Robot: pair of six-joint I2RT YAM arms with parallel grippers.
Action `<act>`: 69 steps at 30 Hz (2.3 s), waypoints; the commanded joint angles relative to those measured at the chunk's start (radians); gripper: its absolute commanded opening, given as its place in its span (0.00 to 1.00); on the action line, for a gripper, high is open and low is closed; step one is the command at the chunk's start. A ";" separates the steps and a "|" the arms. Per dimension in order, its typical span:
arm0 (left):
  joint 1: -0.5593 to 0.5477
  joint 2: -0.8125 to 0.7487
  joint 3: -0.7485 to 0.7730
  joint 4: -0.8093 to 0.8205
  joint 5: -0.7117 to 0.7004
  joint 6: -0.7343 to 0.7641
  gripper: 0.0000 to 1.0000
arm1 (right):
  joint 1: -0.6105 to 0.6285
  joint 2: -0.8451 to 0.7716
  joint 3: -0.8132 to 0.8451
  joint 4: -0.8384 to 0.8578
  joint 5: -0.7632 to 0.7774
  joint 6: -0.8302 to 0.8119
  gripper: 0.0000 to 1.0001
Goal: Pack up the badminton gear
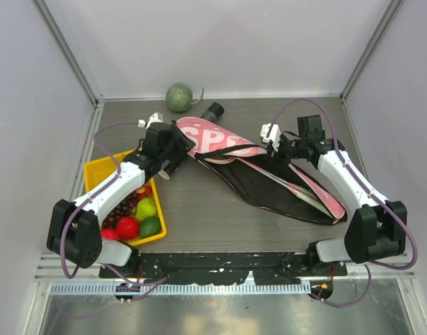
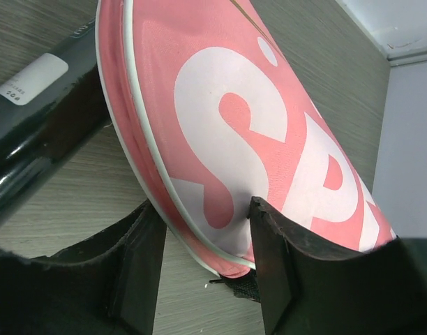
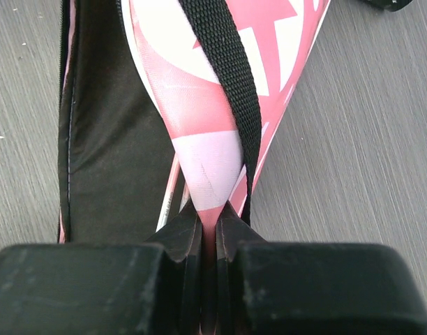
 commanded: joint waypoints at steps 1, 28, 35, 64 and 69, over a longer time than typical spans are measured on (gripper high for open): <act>0.006 -0.008 0.011 0.046 -0.020 0.032 0.51 | 0.005 -0.073 0.026 0.092 -0.139 -0.036 0.05; 0.009 -0.068 -0.011 0.080 -0.017 -0.149 0.00 | 0.034 -0.066 0.195 0.141 0.422 1.342 0.56; -0.011 -0.121 -0.012 0.035 -0.061 -0.177 0.00 | 0.271 -0.136 0.155 0.232 0.605 1.394 0.61; -0.034 -0.282 -0.028 -0.075 -0.029 -0.301 0.00 | 0.782 0.151 0.012 0.715 0.834 1.336 0.39; -0.034 -0.275 -0.032 -0.074 -0.018 -0.348 0.00 | 0.810 0.164 -0.003 0.763 0.941 1.405 0.40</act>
